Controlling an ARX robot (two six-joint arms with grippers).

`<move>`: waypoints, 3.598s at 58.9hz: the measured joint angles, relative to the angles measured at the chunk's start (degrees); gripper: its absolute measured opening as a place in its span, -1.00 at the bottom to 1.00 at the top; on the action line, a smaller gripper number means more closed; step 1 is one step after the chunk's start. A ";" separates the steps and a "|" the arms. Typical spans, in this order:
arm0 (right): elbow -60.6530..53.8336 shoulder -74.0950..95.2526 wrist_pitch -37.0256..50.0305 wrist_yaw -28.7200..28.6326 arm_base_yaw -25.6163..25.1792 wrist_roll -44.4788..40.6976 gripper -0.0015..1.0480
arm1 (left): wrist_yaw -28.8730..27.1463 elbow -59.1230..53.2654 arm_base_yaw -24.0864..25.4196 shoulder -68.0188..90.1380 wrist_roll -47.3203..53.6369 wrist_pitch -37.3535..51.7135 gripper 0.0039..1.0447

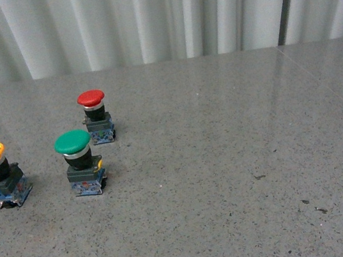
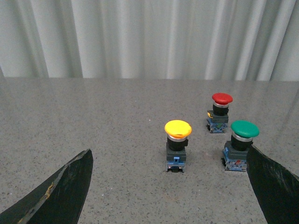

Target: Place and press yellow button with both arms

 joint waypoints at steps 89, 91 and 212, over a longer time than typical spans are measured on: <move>0.00 0.00 0.00 0.00 0.00 -0.07 0.87 | -10.88 4.68 -4.98 10.21 -0.57 -6.91 0.88; 0.00 0.00 0.04 -0.04 0.00 -0.04 0.87 | -12.31 6.49 -5.70 15.32 -0.39 -3.54 0.88; 0.00 0.00 0.02 0.00 0.00 -0.02 0.87 | -18.64 52.17 -34.88 94.16 -13.42 17.86 -0.36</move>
